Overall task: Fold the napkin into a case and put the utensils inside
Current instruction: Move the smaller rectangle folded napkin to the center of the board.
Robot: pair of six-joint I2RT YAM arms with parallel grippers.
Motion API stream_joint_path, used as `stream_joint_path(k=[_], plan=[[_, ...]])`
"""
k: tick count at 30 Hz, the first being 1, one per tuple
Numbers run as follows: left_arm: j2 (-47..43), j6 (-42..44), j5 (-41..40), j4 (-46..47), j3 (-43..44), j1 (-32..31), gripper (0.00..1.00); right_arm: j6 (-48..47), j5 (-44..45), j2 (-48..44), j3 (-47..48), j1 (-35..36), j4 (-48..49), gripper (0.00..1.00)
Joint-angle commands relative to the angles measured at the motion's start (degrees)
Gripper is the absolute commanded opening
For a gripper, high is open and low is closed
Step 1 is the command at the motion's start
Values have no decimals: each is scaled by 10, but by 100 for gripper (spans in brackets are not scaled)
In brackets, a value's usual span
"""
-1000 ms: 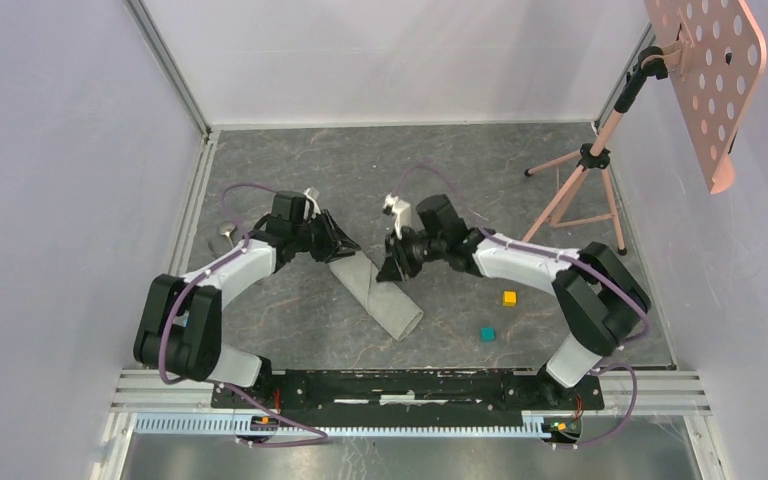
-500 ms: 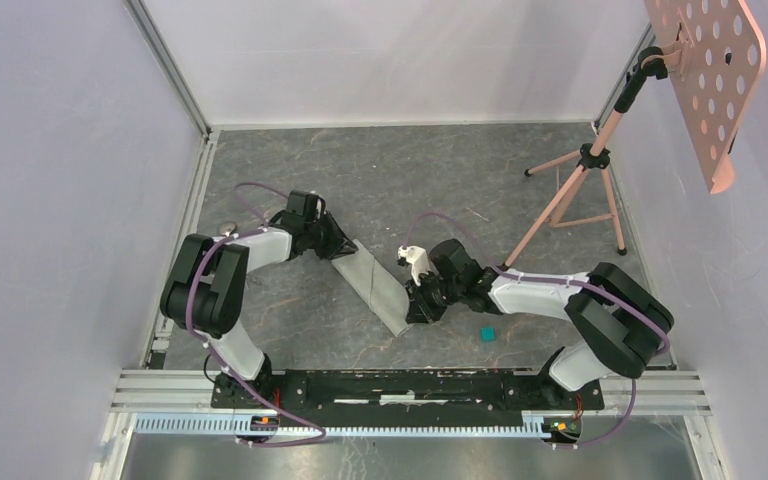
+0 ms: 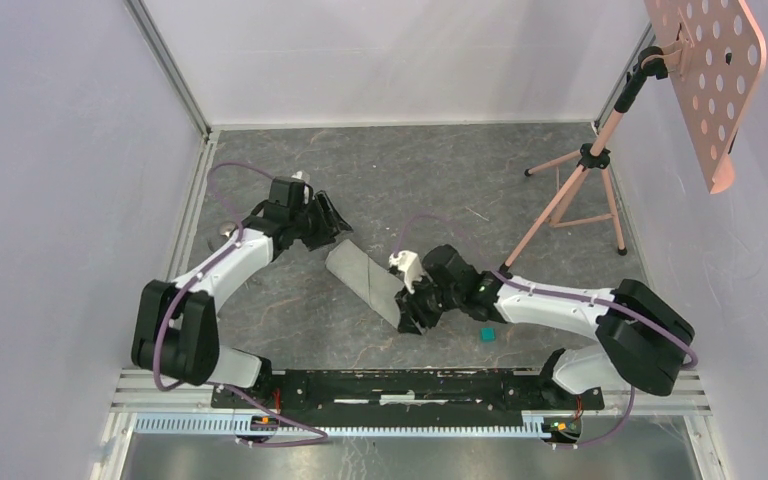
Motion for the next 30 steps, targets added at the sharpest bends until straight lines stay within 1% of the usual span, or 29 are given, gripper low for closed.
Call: stream_joint_path(k=[1, 4, 6, 9, 11, 13, 15, 17, 18, 20, 23, 25, 27, 30], plan=[[-55, 47, -39, -63, 20, 1, 63, 34, -10, 27, 31, 62, 34, 48], [-80, 52, -46, -81, 19, 2, 65, 54, 5, 82, 50, 84, 52, 48], [-93, 55, -45, -91, 21, 2, 66, 77, 26, 104, 40, 84, 82, 48], [-112, 57, -39, -106, 26, 2, 67, 85, 100, 133, 41, 72, 88, 53], [-127, 57, -33, -113, 28, 3, 67, 89, 123, 152, 43, 41, 93, 54], [-143, 55, -24, -119, 28, 2, 68, 93, 134, 164, 41, -4, 106, 55], [-158, 52, -12, -123, 25, 2, 68, 86, 164, 180, 47, -58, 129, 57], [-172, 44, 3, -122, 18, 2, 69, 59, 179, 220, 94, -110, 127, 58], [-178, 39, 10, -120, 13, 2, 69, 48, 186, 248, 133, -132, 121, 59], [-188, 36, 18, -120, 5, 1, 69, 25, 169, 303, 219, -173, 109, 60], [-206, 37, 15, -131, -3, 1, 70, -10, 158, 379, 365, -206, 64, 61], [-212, 40, 10, -134, -7, 2, 71, -14, 150, 407, 440, -216, 21, 62], [-205, 44, 13, -129, -7, 1, 73, -12, 129, 415, 483, -221, -5, 62], [-158, 45, 34, -105, -7, 1, 73, 8, 106, 390, 478, -221, -2, 64]])
